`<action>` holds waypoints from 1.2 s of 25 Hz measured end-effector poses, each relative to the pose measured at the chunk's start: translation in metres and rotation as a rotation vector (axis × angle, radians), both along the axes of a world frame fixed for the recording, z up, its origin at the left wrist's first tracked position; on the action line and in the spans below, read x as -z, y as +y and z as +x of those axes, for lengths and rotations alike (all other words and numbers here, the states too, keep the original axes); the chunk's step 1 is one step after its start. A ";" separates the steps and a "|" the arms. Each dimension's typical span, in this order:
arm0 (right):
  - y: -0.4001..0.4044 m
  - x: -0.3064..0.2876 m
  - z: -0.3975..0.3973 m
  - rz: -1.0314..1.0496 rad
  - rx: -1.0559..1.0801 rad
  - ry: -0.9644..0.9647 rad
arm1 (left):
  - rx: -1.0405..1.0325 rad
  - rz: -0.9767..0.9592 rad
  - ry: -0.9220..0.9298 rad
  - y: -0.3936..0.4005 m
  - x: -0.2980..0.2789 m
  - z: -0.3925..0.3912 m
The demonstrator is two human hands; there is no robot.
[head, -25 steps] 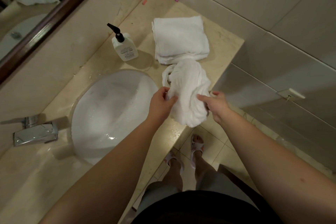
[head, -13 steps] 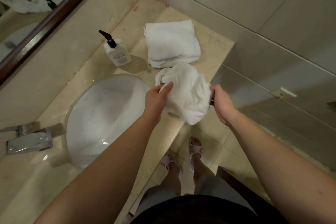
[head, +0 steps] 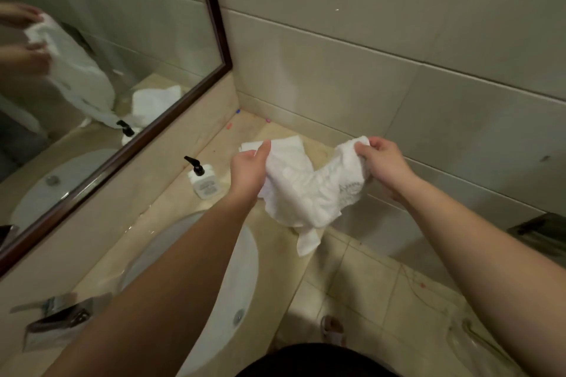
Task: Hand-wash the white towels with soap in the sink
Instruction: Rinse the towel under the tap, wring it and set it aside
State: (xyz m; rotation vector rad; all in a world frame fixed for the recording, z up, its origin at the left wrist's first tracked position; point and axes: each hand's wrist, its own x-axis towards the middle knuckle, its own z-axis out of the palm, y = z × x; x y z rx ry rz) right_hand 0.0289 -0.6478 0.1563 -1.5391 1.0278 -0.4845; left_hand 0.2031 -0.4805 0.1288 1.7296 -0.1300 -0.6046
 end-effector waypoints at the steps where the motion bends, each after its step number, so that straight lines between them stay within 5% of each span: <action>1: -0.004 -0.007 -0.001 -0.055 -0.012 0.022 | 0.027 0.031 -0.066 -0.003 -0.008 -0.001; 5: -0.021 -0.041 -0.010 -0.176 0.031 -0.054 | 0.064 0.022 -0.162 -0.018 -0.038 -0.008; 8: -0.037 -0.045 -0.021 -0.145 0.186 -0.150 | 0.008 -0.198 0.004 -0.029 -0.048 -0.003; 12: -0.047 -0.042 -0.033 0.189 0.184 0.004 | -0.035 -0.371 0.099 -0.037 -0.056 -0.006; 18: -0.071 -0.066 -0.040 0.442 0.218 -0.485 | 0.007 -0.399 0.111 -0.052 -0.077 -0.018; 21: -0.065 -0.062 -0.038 0.175 0.134 -0.209 | 0.138 -0.229 -0.082 -0.058 -0.078 -0.017; 23: -0.068 -0.072 -0.035 0.095 0.198 -0.216 | 0.272 -0.037 -0.294 -0.061 -0.080 -0.017; 26: -0.083 -0.071 -0.040 0.257 0.430 -0.474 | 0.235 0.000 -0.459 -0.065 -0.089 -0.013; 30: -0.082 -0.050 -0.041 0.359 0.224 -0.220 | 0.210 -0.015 -0.538 -0.072 -0.090 -0.006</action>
